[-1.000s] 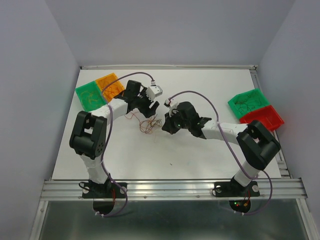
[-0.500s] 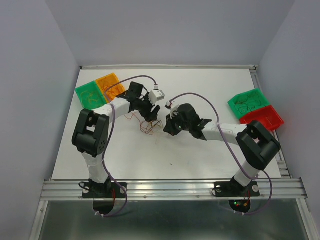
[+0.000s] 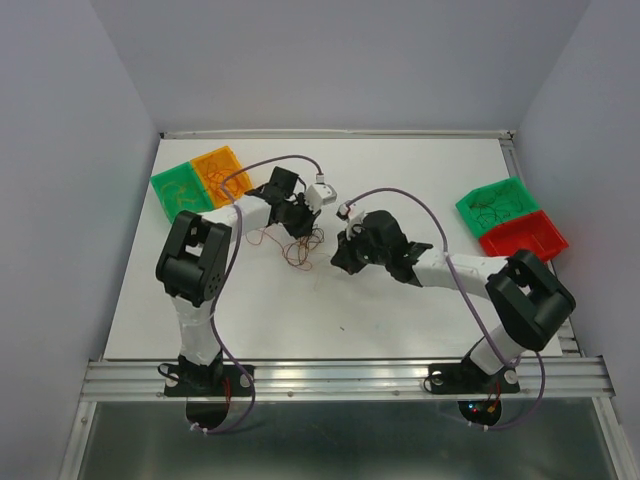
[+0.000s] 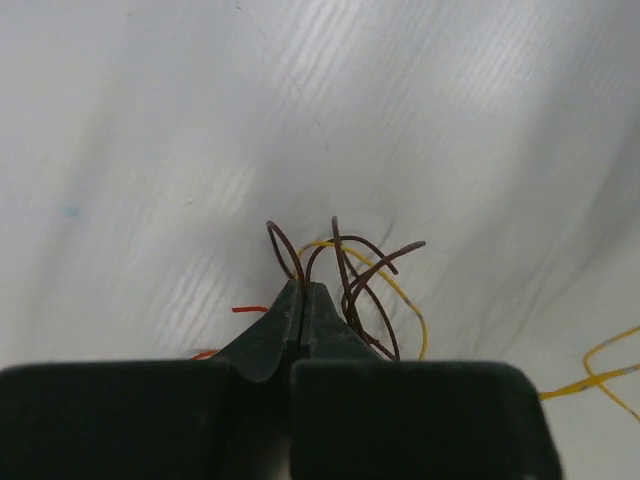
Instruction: Untangle the cables
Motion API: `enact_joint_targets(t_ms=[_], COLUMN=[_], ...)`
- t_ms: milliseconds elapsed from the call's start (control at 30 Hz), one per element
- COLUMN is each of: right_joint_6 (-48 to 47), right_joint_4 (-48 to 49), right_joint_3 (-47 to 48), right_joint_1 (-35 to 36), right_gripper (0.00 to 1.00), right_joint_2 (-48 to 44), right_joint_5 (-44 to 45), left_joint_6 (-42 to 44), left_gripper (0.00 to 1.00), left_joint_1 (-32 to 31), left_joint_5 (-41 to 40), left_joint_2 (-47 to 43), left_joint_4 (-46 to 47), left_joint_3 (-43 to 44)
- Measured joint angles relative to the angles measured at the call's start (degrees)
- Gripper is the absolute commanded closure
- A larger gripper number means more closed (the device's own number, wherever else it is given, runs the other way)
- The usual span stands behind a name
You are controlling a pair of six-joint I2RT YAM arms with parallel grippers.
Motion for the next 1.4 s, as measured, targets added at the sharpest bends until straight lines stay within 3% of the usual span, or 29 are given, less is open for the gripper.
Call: enact_joint_targets(t_ms=[267,433,600,700,833,900,933,967,1000,1033,1400], right_joint_6=[3.5,7.1,8.8,8.7,8.3,7.7,7.3,7.1,6.8,6.7,6.1], right_joint_4=[0.5,-0.1,-0.5,-0.9,-2.6,-3.2,-3.8,-4.3,-4.7,-5.0,-5.2], right_joint_3=[-7.2,-12.1,-11.9,-9.8,-5.4,-3.8,-2.7,-2.0,-1.4,-0.9,2.3], right_joint_1=[0.0,0.0,0.0,0.0,0.0,0.0,0.0,0.0,0.0,0.0,0.0], right_gripper=[0.99,1.0,1.0,0.99,0.99,1.0,0.99,0.99,1.0,0.99,0.99], right_joint_2=[-14.8,-35.5,-55.4,-57.8,-52.2,-50.0,-48.0,-46.7,-45.8,-45.2,-40.7], right_joint_5=[5.8,10.8,17.0,19.5,20.2,20.2,20.2,20.2,20.2,20.2,19.5], left_joint_6=[-5.3,-7.0,-8.2,-8.6,-8.7,-8.6,-8.6,-8.5,-8.5,-8.4,-8.4], left_gripper=[1.0,1.0,1.0,1.0,1.0,0.84,0.62,0.5,0.21,0.02,0.01], left_joint_1=[5.1,7.6,7.0,6.5,5.0,3.8,3.0,2.5,2.0,1.5,1.4], left_joint_5=[-11.4,-16.4,-17.2,-16.6,-17.0,-16.2,-15.6,-15.2,-14.9,-14.6,-13.5], left_joint_2=[-4.6,-6.8,-3.2,-1.1,-1.9,-2.9,-3.9,-4.7,-6.0,-7.4,-30.8], left_joint_4=[4.5,8.5,9.7,9.4,9.5,9.6,9.4,9.3,9.4,9.3,18.8], left_joint_3=[4.7,8.5,9.2,8.3,5.1,3.3,2.2,1.5,0.5,-0.3,-12.6])
